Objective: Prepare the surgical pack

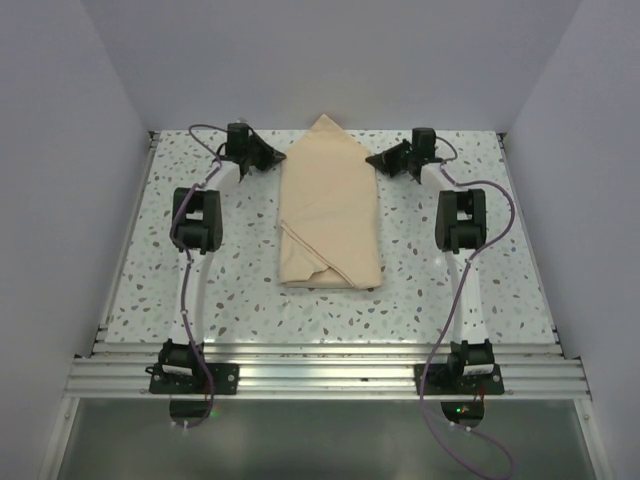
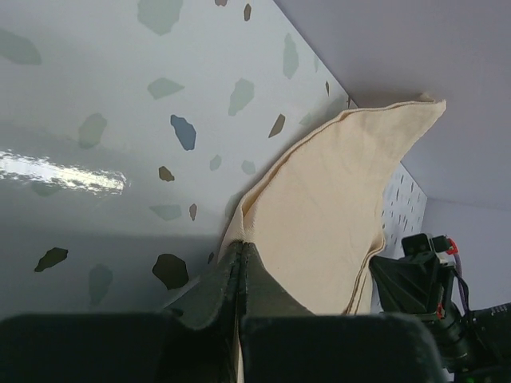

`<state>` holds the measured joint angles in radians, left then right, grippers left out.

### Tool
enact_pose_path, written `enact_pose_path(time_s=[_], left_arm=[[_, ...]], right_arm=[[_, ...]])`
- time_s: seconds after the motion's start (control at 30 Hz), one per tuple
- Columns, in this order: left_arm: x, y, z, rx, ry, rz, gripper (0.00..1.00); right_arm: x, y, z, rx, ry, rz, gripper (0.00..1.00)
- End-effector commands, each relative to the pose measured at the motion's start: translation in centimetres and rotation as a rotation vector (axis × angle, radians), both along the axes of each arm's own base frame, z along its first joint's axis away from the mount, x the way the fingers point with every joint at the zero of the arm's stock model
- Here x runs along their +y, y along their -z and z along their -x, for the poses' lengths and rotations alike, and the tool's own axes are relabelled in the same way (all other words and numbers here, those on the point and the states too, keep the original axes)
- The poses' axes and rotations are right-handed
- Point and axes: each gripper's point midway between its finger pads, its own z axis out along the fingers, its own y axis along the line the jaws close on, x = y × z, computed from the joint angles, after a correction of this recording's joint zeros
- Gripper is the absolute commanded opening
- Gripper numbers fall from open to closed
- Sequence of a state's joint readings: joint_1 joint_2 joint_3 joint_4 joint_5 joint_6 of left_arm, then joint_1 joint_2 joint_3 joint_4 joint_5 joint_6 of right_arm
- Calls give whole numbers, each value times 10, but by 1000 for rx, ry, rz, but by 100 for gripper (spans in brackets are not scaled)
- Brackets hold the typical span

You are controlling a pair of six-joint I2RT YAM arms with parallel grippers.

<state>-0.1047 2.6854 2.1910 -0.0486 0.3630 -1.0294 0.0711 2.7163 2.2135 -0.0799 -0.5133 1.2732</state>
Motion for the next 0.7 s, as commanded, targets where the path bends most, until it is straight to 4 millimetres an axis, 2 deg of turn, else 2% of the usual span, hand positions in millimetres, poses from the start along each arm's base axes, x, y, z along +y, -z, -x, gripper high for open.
enact_pose_path(time_s=[0.0, 0.03, 0.1, 0.17, 0.2, 0.23, 0.27, 0.3, 0.37, 0.4, 0.43, 0.47, 0.5, 0.67], left_arm=[[20, 24, 1, 78, -60, -69, 0], [22, 24, 1, 78, -63, -67, 0], [16, 7, -4, 4, -33, -46, 0], [10, -24, -11, -108, 0, -28, 0], [8, -33, -13, -146, 19, -43, 2], [6, -50, -14, -185, 31, -55, 5], [5, -58, -14, -206, 46, -66, 8], [7, -73, -13, -241, 61, -98, 13], [12, -86, -11, -265, 68, -136, 20], [15, -88, -9, -283, 86, -175, 27], [17, -100, -6, -301, 92, -197, 32], [20, -104, -5, -313, 93, -224, 36], [24, -105, -5, -333, 106, -269, 43], [31, -82, 3, -266, 136, -309, 50]], right_arm=[[-4, 9, 1, 41, 12, 42, 0], [-4, 9, 0, 37, 10, 39, 0], [1, -4, -6, -26, -13, 2, 0], [8, -25, -12, -104, -45, -27, 11], [9, -33, -14, -131, -58, -31, 18], [9, -40, -15, -157, -68, -32, 28], [11, -52, -17, -199, -87, -38, 32], [9, -61, -18, -221, -94, -37, 34], [7, -70, -18, -264, -109, -31, 36], [5, -83, -17, -291, -116, -29, 36], [3, -86, -16, -314, -127, -12, 37], [1, -86, -14, -314, -129, 0, 38], [-2, -99, -13, -338, -131, 15, 38], [-15, -90, -10, -334, -135, 99, 43]])
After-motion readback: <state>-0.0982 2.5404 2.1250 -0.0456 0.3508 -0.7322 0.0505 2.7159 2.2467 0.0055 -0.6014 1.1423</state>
